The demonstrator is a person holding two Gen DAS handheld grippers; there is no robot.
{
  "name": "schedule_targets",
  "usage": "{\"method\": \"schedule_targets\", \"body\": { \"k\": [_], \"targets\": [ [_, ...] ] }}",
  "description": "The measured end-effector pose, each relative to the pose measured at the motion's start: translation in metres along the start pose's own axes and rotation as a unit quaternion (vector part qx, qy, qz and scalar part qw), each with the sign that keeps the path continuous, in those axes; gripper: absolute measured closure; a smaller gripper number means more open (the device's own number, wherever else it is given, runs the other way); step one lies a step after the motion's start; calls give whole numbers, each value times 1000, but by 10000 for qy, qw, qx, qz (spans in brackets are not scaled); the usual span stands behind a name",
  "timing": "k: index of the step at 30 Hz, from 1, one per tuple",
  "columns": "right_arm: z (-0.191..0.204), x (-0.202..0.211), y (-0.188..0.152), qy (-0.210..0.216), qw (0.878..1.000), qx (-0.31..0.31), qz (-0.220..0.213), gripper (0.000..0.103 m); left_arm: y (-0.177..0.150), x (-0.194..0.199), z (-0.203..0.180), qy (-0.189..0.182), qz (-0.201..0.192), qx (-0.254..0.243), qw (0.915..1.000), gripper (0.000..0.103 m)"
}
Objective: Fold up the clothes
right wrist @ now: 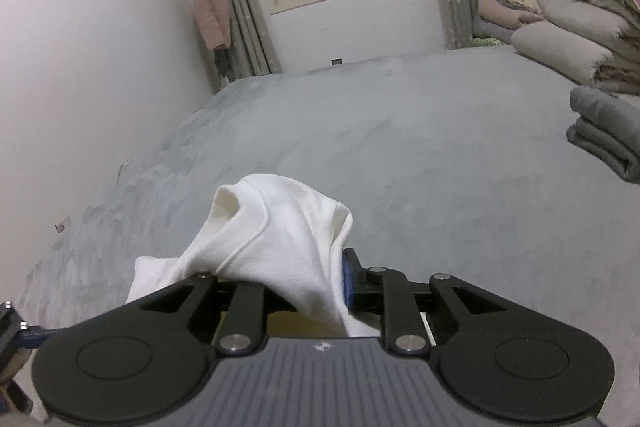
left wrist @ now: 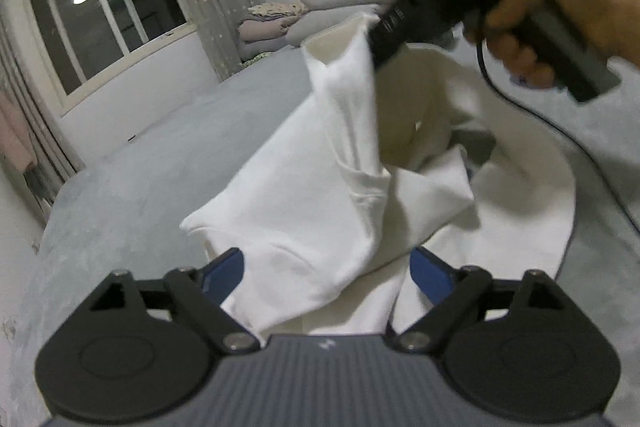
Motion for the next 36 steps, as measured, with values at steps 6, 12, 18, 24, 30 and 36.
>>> {"method": "schedule_targets", "body": {
  "k": [6,12,18,24,30,36],
  "targets": [
    [3,-2,-9,83,9988,461,151,76,4,-21,15,-228,48,442,9987,86],
    [5,0,-21,258,9954,865,318,73,9,-8,52,448,-208,1268,9907,99],
    [33,4,-57,835,9621,2416,947,60,6,17,83,999,-480,1812,9772,99],
    [43,14,-72,1190,9407,3014,1000,57,3,18,86,1108,-458,1850,9754,99],
    [11,28,-54,1380,9610,2304,659,55,4,27,88,1151,-583,1856,9741,99],
    [-7,29,-45,1729,9692,1674,519,52,6,30,88,1207,-611,1843,9735,99]
  ]
}}
Point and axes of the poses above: each gripper's, at about its wrist camera, not at the fingertips, and x roughly against the way its jaws point, z to its left, y to its top, the point moved 3 cm from there along -x, roughly the way its jaws point, and after that the axes turned 1 degree about -x, right-handed, at the moved point
